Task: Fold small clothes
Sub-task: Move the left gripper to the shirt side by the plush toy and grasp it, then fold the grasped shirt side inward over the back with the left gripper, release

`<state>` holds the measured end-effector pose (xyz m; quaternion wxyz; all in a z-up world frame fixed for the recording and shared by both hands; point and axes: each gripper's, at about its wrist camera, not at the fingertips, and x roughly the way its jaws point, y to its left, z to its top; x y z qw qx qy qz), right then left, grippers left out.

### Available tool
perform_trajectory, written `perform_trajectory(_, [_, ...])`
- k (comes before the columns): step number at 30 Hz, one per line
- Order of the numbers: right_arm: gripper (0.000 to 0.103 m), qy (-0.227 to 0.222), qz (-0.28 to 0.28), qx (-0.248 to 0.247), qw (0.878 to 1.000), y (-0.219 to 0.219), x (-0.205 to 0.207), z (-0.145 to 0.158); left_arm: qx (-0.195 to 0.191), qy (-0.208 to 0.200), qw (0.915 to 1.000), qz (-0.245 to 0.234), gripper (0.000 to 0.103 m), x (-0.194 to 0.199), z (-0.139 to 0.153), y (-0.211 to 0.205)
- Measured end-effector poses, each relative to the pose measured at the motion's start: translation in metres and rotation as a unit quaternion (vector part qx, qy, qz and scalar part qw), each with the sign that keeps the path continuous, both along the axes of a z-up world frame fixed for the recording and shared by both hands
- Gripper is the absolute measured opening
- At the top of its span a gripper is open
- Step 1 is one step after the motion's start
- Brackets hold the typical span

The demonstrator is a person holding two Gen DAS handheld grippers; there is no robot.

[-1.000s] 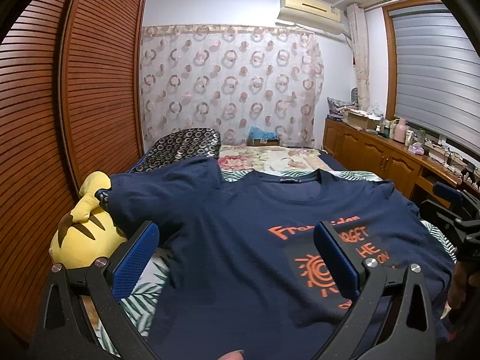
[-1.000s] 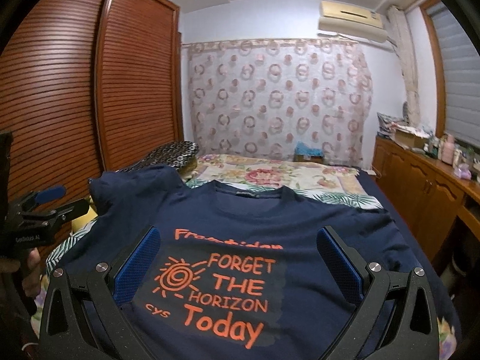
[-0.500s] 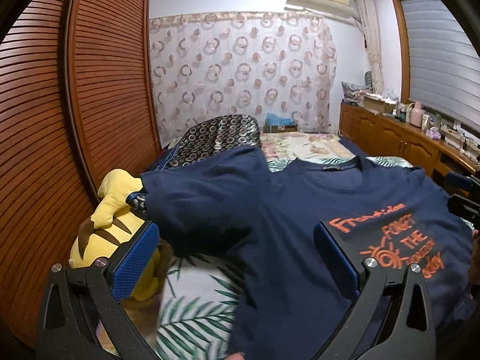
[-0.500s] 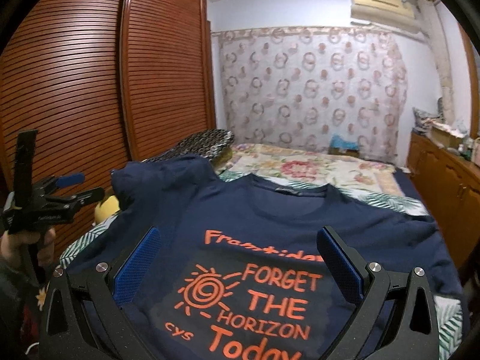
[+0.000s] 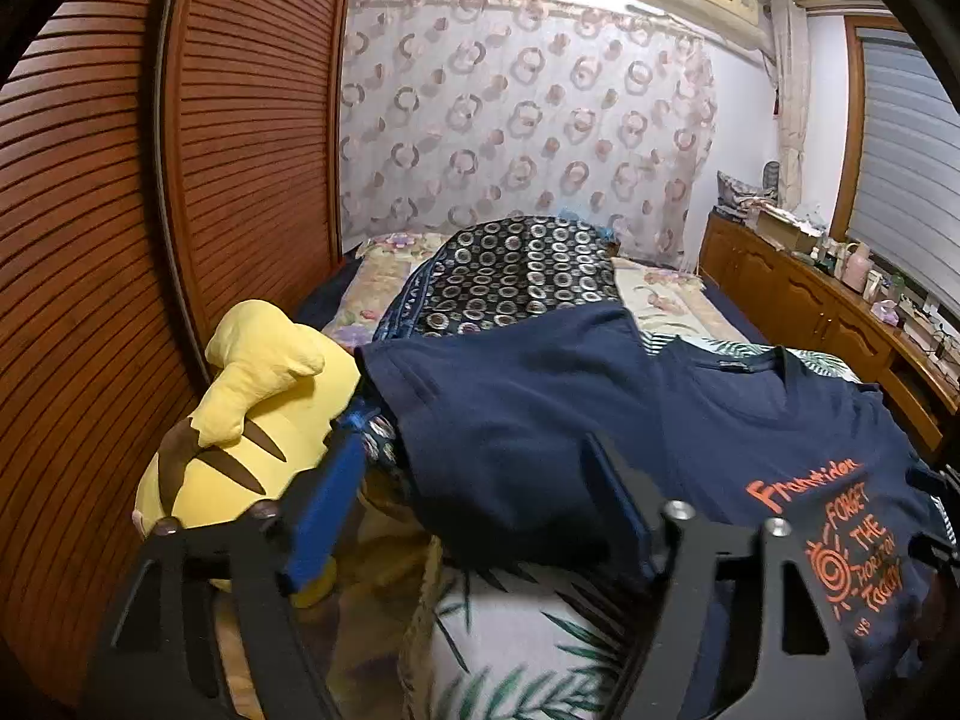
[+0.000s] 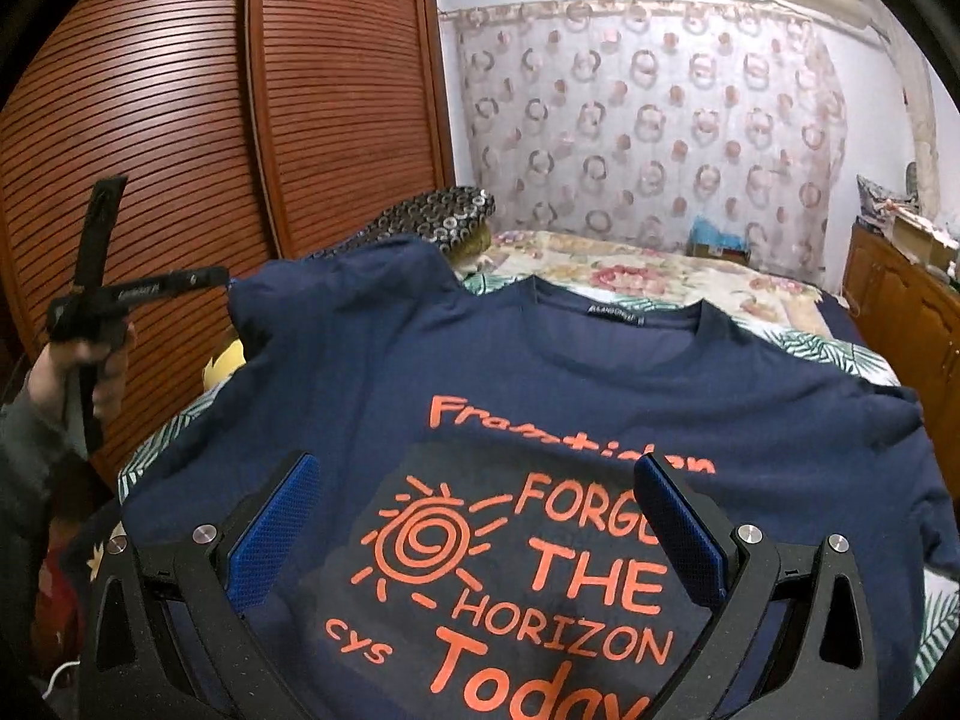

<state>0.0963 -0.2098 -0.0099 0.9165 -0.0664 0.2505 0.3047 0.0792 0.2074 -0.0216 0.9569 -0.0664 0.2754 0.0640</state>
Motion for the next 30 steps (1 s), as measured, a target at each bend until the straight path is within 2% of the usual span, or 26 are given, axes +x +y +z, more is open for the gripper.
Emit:
perform_trajectory(3, [0.103,0.001,0.007,-0.004,1.0,0.013,0.001,0.006,-0.002,0.016,0.9999,0.001,0.056,0.014,-0.005,0.008])
perform_trajectory(8, [0.103,-0.011,0.014,-0.007,1.0,0.024,-0.005,0.01,-0.005,0.046,0.9989,0.001,0.044,0.03,-0.016,0.016])
perform_trajectory(18, [0.103,0.007,0.011,0.002,1.0,0.021,-0.006,-0.002,-0.019,0.084,0.9963,-0.006,0.042,0.04,-0.029,0.02])
perform_trajectory(19, [0.103,0.007,0.01,0.002,1.0,0.021,-0.006,-0.001,-0.015,0.083,0.9964,-0.011,0.035,0.041,-0.028,0.018])
perform_trajectory(20, [0.103,0.007,0.009,0.003,1.0,0.021,-0.007,-0.001,-0.009,0.081,0.9966,-0.015,0.018,0.041,-0.026,0.016])
perform_trajectory(21, [0.103,0.007,0.008,0.003,1.0,0.021,-0.009,0.0,-0.003,0.077,0.9969,-0.016,0.012,0.04,-0.023,0.013])
perform_trajectory(24, [0.103,0.006,0.005,0.007,1.0,0.019,-0.012,0.001,0.014,0.05,0.9983,-0.027,0.008,0.031,-0.008,0.0])
perform_trajectory(30, [0.103,0.004,-0.008,0.018,1.0,0.011,-0.012,0.002,0.031,0.008,0.998,-0.055,0.008,0.025,0.03,-0.03])
